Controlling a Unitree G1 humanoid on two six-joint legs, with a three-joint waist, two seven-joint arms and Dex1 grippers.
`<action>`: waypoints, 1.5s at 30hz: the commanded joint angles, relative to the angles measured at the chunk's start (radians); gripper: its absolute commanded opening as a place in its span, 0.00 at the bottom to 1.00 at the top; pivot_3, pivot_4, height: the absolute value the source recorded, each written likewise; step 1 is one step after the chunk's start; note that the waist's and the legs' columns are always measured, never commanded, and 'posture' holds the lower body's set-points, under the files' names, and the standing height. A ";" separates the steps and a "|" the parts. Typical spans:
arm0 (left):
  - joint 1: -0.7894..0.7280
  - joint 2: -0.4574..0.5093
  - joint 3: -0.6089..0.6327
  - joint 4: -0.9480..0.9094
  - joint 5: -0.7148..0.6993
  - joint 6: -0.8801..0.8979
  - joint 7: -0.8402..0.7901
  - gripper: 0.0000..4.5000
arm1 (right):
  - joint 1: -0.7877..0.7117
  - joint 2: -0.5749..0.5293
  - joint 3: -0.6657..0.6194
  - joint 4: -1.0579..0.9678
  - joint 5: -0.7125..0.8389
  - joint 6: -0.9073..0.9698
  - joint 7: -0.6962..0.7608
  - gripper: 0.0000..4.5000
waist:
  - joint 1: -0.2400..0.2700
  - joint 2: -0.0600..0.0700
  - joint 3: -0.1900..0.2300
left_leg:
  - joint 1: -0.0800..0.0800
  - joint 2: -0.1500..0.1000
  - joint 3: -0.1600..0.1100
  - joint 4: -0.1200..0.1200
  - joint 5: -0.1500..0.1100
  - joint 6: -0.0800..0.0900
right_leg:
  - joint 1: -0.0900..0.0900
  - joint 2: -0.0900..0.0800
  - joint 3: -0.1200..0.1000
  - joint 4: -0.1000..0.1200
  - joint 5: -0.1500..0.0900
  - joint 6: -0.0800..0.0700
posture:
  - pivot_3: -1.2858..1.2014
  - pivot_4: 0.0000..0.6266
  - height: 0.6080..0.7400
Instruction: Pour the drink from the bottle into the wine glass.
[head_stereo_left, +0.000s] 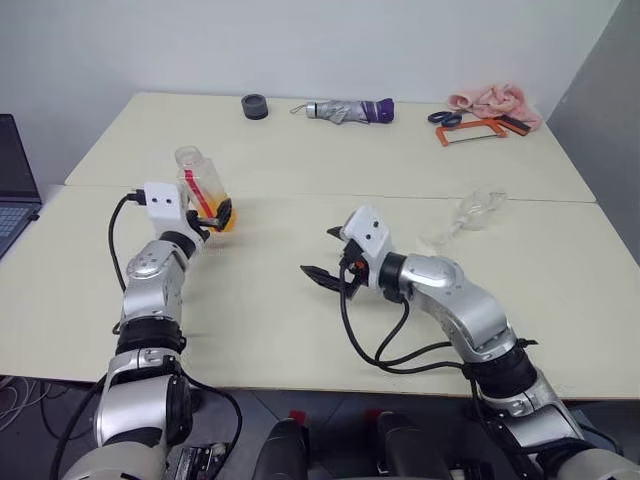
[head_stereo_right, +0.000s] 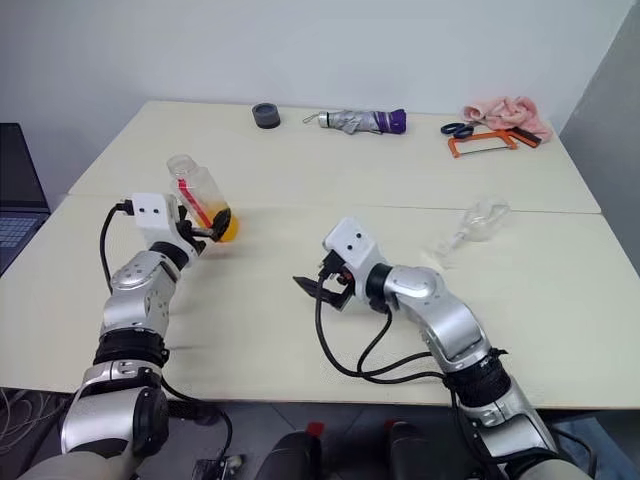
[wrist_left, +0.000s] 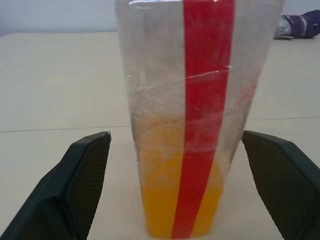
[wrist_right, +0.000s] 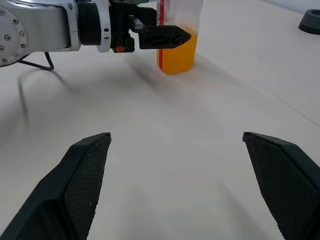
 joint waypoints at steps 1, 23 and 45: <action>0.052 -0.006 0.000 -0.108 0.015 -0.019 0.038 0.99 | 0.024 -0.011 -0.024 -0.080 0.014 0.014 0.004 1.00 | 0.000 0.000 0.000 | 0.000 0.000 0.000 0.000 0.000 0.000 | 0.000 0.000 0.000 0.000 0.000 0.000 | 0.52 0.24 1.00; 0.456 0.008 -0.191 -0.789 -0.161 0.222 -0.284 0.99 | 0.147 -0.029 -0.749 -0.288 0.391 0.438 -0.231 1.00 | 0.000 0.000 0.000 | 0.002 0.000 0.000 -0.001 0.000 0.000 | 0.003 0.002 0.001 0.000 0.000 0.000 | 0.52 0.24 1.00; 0.312 0.121 -0.338 -0.728 -0.171 0.235 -0.657 0.99 | -0.143 0.011 -1.190 0.399 0.518 0.660 -0.501 1.00 | -0.020 0.002 0.000 | 0.003 -0.001 0.007 -0.003 0.000 0.001 | 0.000 0.006 0.007 -0.001 0.000 0.000 | 0.52 0.24 1.00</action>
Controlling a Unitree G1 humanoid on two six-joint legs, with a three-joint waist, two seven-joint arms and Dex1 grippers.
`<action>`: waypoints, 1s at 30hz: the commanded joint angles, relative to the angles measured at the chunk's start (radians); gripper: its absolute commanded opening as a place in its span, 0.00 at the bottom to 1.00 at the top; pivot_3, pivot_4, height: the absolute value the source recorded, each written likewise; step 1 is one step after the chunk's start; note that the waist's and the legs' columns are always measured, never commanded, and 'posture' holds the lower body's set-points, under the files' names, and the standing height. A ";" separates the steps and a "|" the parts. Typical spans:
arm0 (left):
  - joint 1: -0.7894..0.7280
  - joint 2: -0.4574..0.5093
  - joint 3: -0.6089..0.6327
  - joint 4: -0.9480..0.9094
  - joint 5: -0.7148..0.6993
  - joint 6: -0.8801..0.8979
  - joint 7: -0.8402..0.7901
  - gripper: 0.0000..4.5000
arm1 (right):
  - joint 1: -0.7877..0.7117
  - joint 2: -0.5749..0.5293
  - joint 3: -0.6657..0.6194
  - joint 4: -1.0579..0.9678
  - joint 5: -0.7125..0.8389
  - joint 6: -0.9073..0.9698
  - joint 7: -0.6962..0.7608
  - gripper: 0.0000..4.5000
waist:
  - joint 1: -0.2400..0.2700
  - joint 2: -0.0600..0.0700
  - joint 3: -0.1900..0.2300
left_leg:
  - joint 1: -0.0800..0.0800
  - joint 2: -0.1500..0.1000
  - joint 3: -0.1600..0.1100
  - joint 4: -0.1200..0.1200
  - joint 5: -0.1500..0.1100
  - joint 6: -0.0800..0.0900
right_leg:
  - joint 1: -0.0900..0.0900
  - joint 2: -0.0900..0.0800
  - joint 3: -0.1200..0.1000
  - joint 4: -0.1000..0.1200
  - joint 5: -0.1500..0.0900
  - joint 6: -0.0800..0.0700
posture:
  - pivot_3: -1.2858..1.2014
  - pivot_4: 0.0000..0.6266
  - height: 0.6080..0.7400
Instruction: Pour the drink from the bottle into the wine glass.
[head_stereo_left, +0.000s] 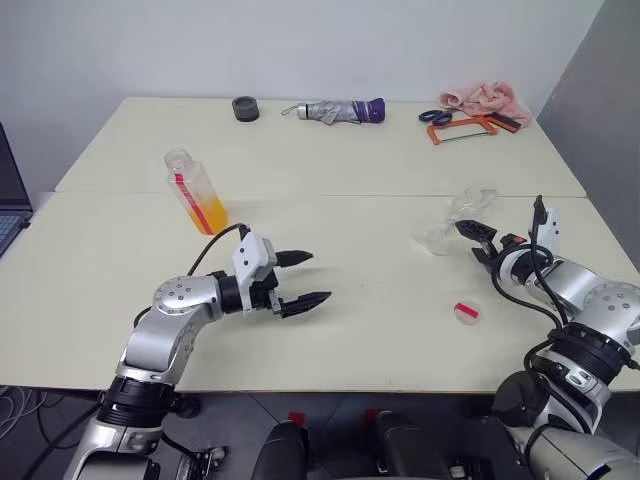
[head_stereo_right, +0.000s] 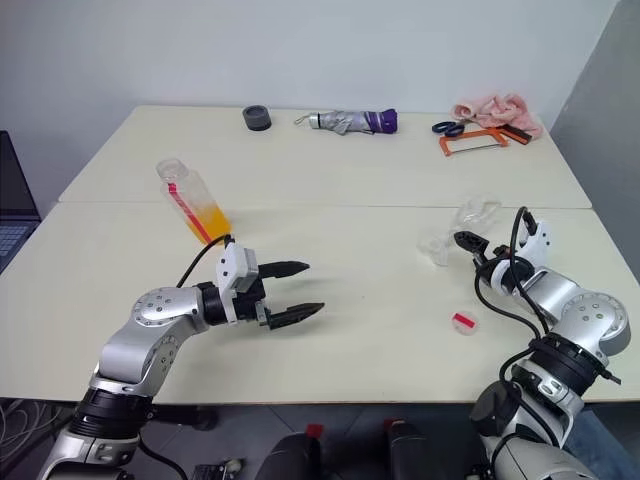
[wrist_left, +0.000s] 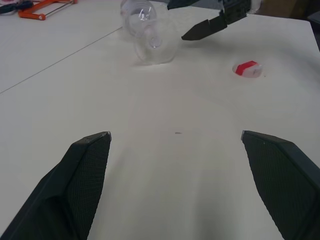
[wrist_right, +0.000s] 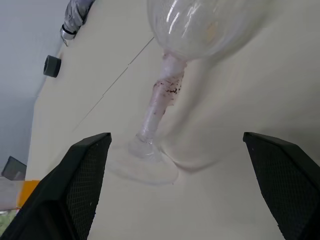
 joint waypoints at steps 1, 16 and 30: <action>-0.019 -0.003 0.003 -0.008 0.001 -0.025 -0.016 0.99 | -0.030 -0.037 0.039 0.095 0.006 -0.090 0.061 1.00 | -0.002 0.000 0.000 | 0.000 0.000 0.000 0.000 0.000 0.000 | 0.000 0.000 0.000 0.000 0.000 0.000 | 0.52 0.24 1.00; -0.040 0.003 0.002 -0.041 -0.025 0.027 -0.046 0.99 | -0.124 -0.139 0.236 0.548 -0.062 -0.421 0.283 1.00 | -0.006 0.000 0.000 | 0.001 0.001 0.001 0.001 0.000 0.000 | 0.001 0.001 0.001 0.000 0.000 0.000 | 0.52 0.24 1.00; -0.074 0.019 0.013 -0.021 -0.031 0.054 -0.073 1.00 | -0.243 -0.139 0.304 0.822 -0.090 -0.590 0.405 0.86 | -0.016 0.000 0.000 | 0.002 0.002 0.001 0.001 0.000 0.000 | 0.001 0.002 0.001 0.000 0.000 0.000 | 0.52 0.24 1.00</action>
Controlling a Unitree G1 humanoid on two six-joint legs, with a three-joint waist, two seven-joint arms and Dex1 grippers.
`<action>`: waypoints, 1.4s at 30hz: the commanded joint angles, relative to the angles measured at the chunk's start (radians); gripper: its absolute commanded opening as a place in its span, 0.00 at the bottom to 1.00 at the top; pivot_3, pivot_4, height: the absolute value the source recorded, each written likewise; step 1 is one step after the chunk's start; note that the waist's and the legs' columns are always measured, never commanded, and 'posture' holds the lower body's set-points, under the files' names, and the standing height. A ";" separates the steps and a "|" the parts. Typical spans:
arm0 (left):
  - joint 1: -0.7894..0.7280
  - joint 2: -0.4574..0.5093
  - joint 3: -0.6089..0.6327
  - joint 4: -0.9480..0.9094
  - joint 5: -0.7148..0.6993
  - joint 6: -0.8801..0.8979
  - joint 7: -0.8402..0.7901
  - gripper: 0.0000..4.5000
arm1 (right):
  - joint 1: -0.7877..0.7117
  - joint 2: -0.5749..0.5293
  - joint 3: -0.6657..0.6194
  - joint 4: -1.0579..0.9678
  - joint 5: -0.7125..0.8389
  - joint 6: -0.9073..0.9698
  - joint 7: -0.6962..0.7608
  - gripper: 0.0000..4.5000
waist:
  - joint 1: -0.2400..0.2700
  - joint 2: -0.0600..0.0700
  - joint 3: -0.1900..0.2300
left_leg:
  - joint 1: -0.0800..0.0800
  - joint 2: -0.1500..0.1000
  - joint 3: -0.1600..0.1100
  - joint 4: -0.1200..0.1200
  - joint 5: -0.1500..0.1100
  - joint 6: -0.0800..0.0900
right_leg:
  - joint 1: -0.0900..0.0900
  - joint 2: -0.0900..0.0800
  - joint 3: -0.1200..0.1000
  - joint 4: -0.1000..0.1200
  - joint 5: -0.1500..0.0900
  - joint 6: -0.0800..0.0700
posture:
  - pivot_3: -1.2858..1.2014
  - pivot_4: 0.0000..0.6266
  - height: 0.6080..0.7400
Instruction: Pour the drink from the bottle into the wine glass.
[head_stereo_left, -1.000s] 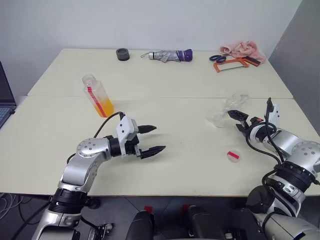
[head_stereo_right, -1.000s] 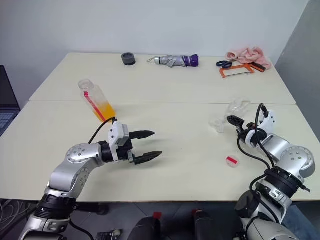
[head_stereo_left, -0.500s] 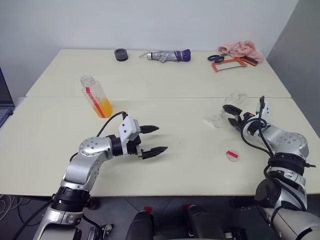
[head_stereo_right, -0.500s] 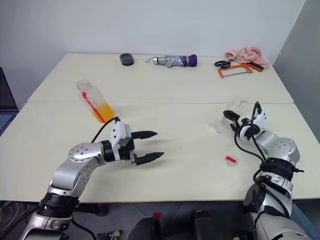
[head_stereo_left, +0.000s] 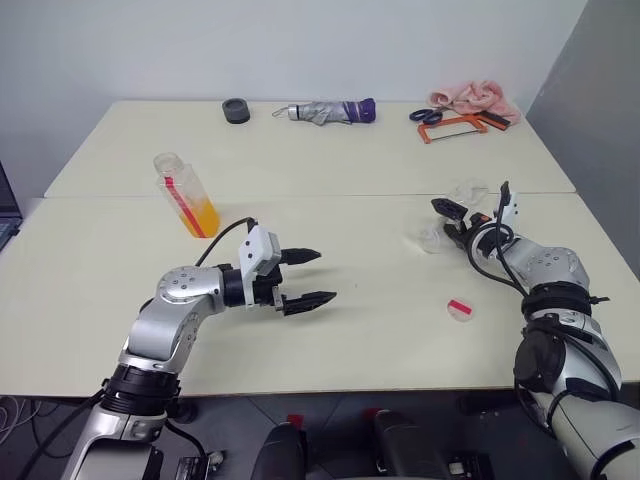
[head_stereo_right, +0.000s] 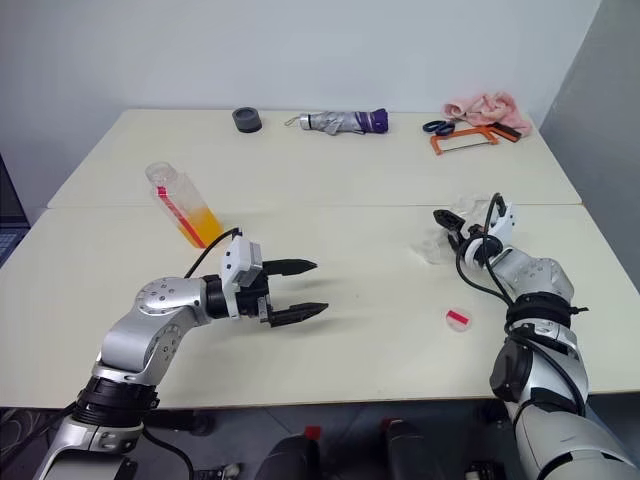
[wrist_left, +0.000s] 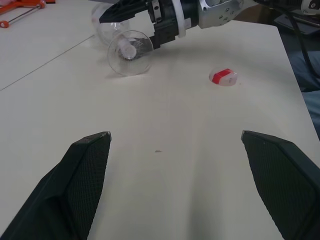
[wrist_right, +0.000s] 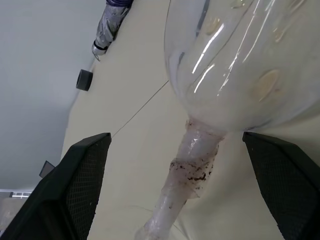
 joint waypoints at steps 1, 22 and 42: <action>-0.017 0.013 0.018 -0.023 -0.012 -0.002 -0.008 1.00 | -0.020 0.014 0.010 0.044 -0.002 -0.013 0.015 0.79 | 0.000 0.000 0.000 | 0.000 0.000 0.000 0.000 0.000 0.000 | 0.000 0.000 0.000 0.000 0.000 0.000 | 0.52 0.24 1.00; -0.007 0.001 0.130 0.023 -0.041 0.053 0.124 1.00 | 0.111 0.202 0.254 -0.442 -0.165 -0.332 -0.027 0.04 | -0.007 0.002 0.001 | -0.005 0.000 -0.002 -0.001 0.000 0.000 | -0.005 -0.002 -0.001 0.000 0.000 0.000 | 0.52 0.24 1.00; 0.060 0.070 0.158 -0.018 -0.086 0.121 0.088 1.00 | 0.340 0.285 0.592 -0.389 -0.534 -0.820 -0.017 0.04 | 0.000 0.002 0.001 | -0.003 0.000 -0.003 -0.001 0.000 0.000 | -0.002 -0.007 -0.002 0.000 0.000 0.000 | 0.52 0.24 1.00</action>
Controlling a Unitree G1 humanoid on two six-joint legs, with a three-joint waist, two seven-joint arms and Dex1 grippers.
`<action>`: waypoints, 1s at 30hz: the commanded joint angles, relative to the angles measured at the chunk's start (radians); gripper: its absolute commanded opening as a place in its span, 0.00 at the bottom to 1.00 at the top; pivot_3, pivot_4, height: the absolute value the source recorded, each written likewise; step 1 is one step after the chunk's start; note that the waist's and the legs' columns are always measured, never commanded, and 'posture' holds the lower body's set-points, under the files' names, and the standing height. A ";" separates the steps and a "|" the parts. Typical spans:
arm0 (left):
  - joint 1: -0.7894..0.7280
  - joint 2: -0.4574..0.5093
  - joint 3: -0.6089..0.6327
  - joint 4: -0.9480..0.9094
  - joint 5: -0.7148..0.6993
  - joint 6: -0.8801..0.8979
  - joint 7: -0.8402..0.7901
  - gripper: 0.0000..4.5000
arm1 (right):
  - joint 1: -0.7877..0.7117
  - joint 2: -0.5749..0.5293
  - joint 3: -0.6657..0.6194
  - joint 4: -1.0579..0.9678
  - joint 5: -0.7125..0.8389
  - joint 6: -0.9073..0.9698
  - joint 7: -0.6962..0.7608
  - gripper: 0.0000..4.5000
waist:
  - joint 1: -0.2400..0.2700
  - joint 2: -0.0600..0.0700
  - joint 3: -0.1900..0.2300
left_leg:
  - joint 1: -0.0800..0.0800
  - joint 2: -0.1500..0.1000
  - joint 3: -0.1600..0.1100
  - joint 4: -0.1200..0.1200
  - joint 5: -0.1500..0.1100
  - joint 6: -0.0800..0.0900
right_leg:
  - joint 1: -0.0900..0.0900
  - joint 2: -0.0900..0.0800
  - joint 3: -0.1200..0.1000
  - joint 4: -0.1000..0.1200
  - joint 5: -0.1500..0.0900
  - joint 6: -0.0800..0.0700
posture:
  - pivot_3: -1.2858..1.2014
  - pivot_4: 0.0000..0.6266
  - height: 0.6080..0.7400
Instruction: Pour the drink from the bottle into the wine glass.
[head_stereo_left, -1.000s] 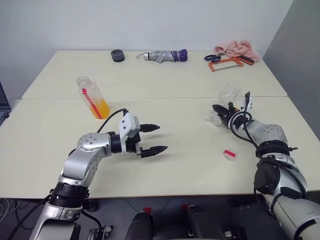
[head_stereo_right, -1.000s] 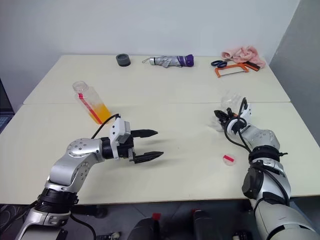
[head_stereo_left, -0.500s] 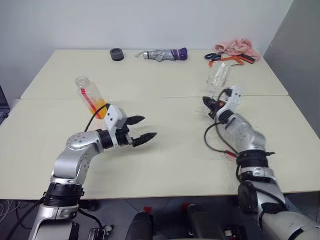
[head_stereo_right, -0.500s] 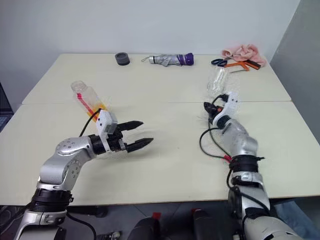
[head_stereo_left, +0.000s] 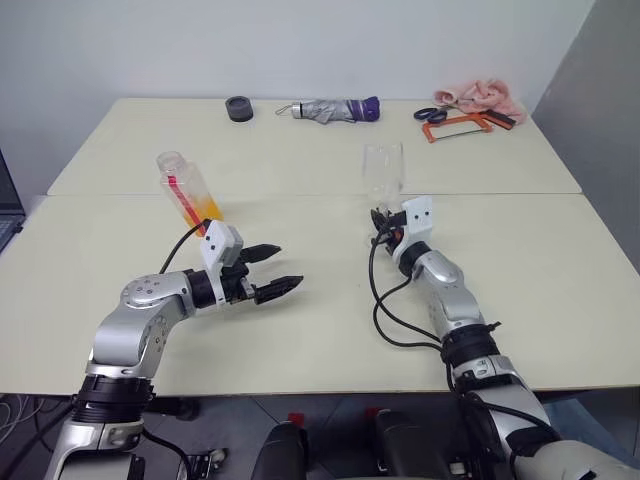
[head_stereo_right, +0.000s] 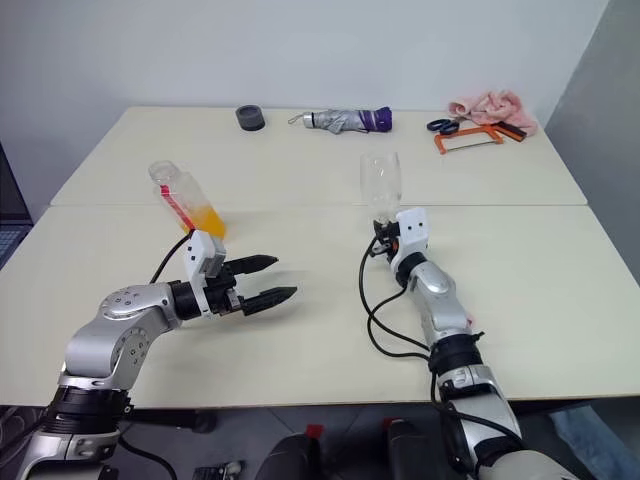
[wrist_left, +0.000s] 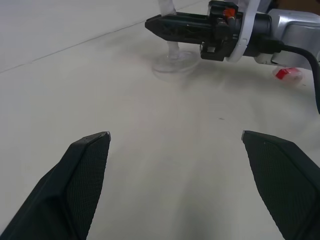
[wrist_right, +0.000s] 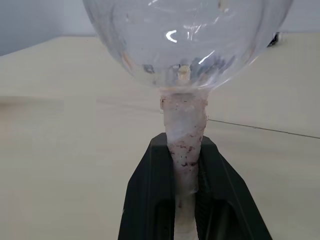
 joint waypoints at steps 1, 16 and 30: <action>0.003 0.015 0.021 -0.049 -0.027 0.017 -0.007 1.00 | 0.073 -0.017 0.028 -0.049 -0.019 0.025 0.023 0.04 | 0.004 0.000 0.000 | 0.000 0.000 0.000 0.000 0.000 0.000 | 0.000 0.000 0.000 0.000 0.000 0.000 | 0.52 0.24 1.00; -0.008 -0.004 0.042 -0.031 0.012 -0.080 0.030 1.00 | 0.224 -0.043 0.100 -0.203 -0.058 0.044 0.041 0.04 | 0.013 -0.003 -0.002 | 0.003 -0.001 0.000 0.000 0.000 0.000 | 0.003 0.001 0.000 0.000 0.000 0.000 | 0.52 0.24 1.00; 0.046 -0.014 0.141 -0.118 0.011 -0.125 0.183 1.00 | -0.097 0.089 0.119 0.212 -0.069 -0.237 0.130 0.04 | -0.004 -0.002 -0.001 | 0.002 0.000 -0.001 0.000 0.000 0.000 | 0.001 0.000 -0.001 0.000 0.000 0.000 | 0.52 0.24 1.00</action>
